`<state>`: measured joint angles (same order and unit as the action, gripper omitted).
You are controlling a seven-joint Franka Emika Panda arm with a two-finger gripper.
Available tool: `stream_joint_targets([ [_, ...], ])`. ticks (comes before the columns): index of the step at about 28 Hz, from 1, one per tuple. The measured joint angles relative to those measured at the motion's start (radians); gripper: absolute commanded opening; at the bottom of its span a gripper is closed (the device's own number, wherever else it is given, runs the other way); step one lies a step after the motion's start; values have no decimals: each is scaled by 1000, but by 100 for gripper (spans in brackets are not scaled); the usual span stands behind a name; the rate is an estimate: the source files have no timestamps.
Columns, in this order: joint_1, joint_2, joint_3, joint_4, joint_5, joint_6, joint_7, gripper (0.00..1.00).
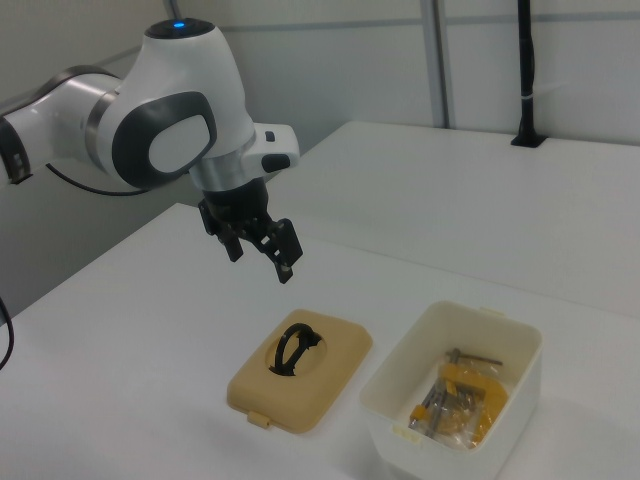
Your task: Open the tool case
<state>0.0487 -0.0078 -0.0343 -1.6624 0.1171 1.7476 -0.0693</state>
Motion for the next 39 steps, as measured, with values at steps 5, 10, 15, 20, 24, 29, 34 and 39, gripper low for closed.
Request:
stream_joint_targets([
  [5,-29,1,31,0,0,0,7,100],
  [10,-36,0,33,9,0,0,16,100],
  [15,-43,0,33,18,0,0,32,100],
  [20,-62,0,33,37,-1,0,37,100],
  [24,-71,0,33,42,-1,0,37,100],
  [29,-72,0,33,43,-16,-1,37,100],
  [34,-71,0,34,49,-54,-37,34,100],
  [39,-70,0,37,53,-75,-52,4,100],
])
